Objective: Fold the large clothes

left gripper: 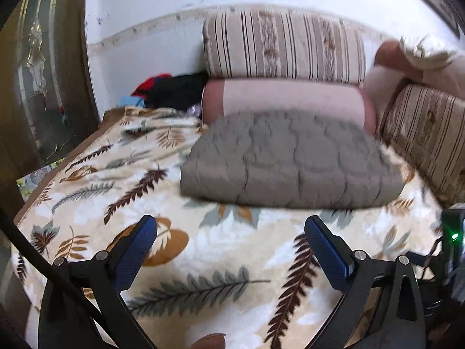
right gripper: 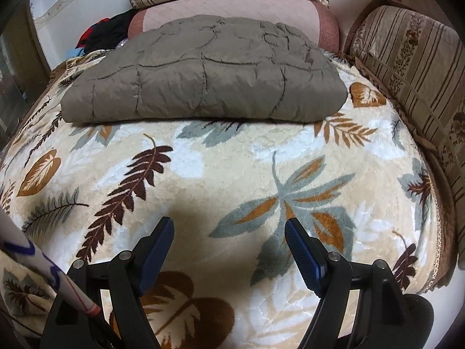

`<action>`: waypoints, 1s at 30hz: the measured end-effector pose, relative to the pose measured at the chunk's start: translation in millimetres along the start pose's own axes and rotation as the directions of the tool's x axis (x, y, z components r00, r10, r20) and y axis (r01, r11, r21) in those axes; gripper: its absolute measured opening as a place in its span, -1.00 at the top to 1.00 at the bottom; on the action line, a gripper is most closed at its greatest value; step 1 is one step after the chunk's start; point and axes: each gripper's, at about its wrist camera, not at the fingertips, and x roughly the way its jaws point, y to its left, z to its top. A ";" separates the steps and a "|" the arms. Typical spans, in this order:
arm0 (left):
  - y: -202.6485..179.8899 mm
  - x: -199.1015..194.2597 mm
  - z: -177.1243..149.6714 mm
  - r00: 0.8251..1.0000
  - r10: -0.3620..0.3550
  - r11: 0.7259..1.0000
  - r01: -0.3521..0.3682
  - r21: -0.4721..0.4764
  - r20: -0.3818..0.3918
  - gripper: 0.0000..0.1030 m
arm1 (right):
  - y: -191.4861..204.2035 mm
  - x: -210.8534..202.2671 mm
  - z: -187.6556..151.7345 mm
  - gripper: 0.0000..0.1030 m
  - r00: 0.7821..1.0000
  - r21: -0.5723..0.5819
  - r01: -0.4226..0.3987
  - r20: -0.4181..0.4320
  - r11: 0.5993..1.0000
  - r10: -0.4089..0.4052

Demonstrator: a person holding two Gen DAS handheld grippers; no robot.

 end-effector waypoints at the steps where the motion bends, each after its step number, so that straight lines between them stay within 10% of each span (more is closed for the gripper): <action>1: 0.0 -2.4 1.2 1.000 -0.005 1.000 0.005 0.001 0.009 -1.00 | 0.3 -3.1 0.8 -0.60 1.000 -0.001 0.003 0.011 1.000 -0.003; 30: -19.9 43.9 -38.6 0.951 -0.061 0.997 0.075 0.032 -0.303 -1.00 | 16.4 -23.3 -6.3 -0.67 0.997 -0.035 0.075 0.009 0.997 -0.074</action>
